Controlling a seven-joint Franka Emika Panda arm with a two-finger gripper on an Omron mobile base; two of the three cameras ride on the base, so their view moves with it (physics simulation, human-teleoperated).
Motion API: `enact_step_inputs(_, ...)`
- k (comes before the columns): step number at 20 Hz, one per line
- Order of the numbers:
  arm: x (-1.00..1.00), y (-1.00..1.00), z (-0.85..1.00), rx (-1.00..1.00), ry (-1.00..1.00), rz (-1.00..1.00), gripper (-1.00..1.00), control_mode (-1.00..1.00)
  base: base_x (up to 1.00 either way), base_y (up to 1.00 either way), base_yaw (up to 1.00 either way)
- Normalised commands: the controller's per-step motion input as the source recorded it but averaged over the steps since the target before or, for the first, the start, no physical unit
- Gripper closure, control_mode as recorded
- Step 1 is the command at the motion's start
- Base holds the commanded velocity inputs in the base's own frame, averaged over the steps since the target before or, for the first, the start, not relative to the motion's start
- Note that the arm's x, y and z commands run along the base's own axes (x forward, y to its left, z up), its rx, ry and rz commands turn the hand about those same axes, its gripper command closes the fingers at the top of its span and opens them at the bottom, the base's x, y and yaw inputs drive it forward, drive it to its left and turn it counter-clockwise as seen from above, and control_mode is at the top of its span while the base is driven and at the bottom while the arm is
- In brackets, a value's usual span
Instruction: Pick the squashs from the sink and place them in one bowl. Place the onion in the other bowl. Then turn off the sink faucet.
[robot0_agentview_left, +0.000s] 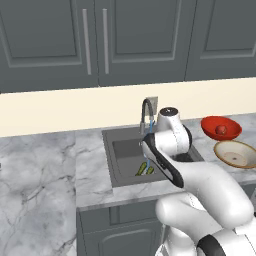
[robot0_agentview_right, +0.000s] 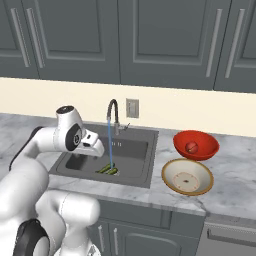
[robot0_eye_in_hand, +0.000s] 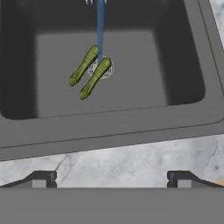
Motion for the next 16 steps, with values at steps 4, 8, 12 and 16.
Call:
enact_step_inputs(4,0.27,0.02,-0.22,0.0,0.01,-0.01,-1.0,-1.0,0.0,0.0,0.0)
enact_step_inputs(8,0.42,0.05,-0.26,0.0,0.03,-0.03,-1.0,-1.0,0.0,0.0,0.0)
enact_step_inputs(12,0.53,0.07,-0.25,0.0,0.03,-0.05,-1.0,-1.0,0.0,0.0,0.0)
enact_step_inputs(16,0.55,0.08,-0.22,0.0,0.04,-0.05,-1.0,-1.0,0.0,0.0,0.0)
